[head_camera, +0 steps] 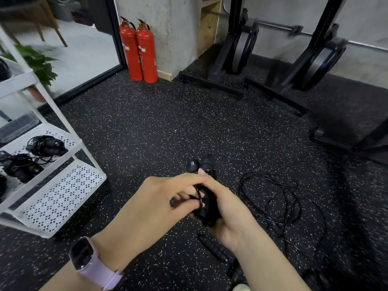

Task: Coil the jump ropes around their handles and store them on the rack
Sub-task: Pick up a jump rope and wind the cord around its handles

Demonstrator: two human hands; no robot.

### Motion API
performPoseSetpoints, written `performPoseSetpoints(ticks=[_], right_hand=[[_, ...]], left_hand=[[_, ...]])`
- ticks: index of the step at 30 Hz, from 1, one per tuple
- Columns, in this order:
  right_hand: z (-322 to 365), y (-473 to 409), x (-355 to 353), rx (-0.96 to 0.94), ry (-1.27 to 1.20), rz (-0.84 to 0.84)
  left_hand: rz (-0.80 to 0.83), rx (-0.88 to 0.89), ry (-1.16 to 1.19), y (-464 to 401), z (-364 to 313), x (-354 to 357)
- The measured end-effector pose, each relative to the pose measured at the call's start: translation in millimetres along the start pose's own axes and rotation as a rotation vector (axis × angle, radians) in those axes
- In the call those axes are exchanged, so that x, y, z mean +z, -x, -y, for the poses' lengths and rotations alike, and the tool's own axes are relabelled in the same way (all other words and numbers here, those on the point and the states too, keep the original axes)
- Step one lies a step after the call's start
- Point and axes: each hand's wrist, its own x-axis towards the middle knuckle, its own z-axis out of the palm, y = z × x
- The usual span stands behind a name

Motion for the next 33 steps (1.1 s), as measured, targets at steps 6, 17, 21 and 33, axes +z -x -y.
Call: performPoseSetpoints(ticks=[6, 17, 21, 33], right_hand=[[-1, 5, 0, 0.037, -0.018, -0.053], [0, 2, -8, 0.112, -0.12, -0.044], [-7, -2, -6, 0.113, -0.182, -0.082], [-6, -1, -2, 0.154, -0.226, -0.066]], left_hand=[[0.12, -0.024, -0.108, -2, 1, 2], [0.188, -0.081, 0.052, -3, 6, 6], [0.187, -0.043, -0.084, -1, 6, 10], [0.054, -0.011, -0.039, 4, 7, 14]])
